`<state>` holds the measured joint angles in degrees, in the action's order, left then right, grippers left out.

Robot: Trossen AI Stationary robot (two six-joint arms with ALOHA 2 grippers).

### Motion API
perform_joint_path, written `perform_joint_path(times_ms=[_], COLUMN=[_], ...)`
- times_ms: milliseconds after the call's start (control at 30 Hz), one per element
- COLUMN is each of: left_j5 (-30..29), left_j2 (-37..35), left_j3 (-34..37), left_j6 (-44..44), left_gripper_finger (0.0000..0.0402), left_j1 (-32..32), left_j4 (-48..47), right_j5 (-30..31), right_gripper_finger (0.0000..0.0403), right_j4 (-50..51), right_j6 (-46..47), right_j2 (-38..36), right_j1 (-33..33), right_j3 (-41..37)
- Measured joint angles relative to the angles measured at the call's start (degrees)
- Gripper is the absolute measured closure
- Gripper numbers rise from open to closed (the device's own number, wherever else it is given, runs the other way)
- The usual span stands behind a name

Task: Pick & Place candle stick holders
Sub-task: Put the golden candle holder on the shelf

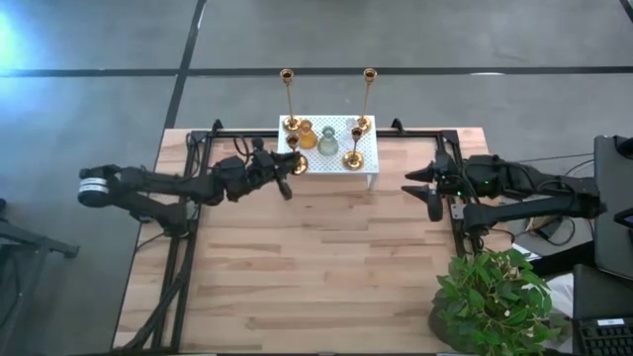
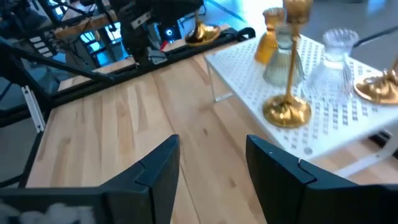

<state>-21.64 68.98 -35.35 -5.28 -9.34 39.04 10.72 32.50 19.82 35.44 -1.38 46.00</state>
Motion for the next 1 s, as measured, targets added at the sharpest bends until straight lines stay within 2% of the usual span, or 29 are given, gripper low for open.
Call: perform_joint_path(times_ms=[167, 333, 667, 1000], left_j5=[3.9, 4.5, 7.2, 10.4], left_j2=[1.9, 5.2, 12.0, 17.0], left_j3=[-0.1, -0.4, -0.8, -0.8], left_j6=[0.5, 0.2, -1.0, -0.8], left_gripper_finger=[0.0381, 0.0381, 0.0381, 0.0381], left_j1=[-3.1, -4.8, -8.1, -9.5], left_j4=[0.6, 3.3, 11.2, 15.5], right_j5=[0.0, 0.2, 0.3, 5.5], right_gripper_finger=[0.0242, 0.0255, 0.0274, 0.0283], right_j4=[-0.1, 0.3, 0.3, -1.1], right_j6=[-1.5, -4.6, -5.1, -7.5], right_j2=[-5.6, -8.2, -8.6, -8.6], right_j1=[0.0, 0.0, 0.0, 0.0], right_j3=[-4.9, -8.3, -12.0, -15.5])
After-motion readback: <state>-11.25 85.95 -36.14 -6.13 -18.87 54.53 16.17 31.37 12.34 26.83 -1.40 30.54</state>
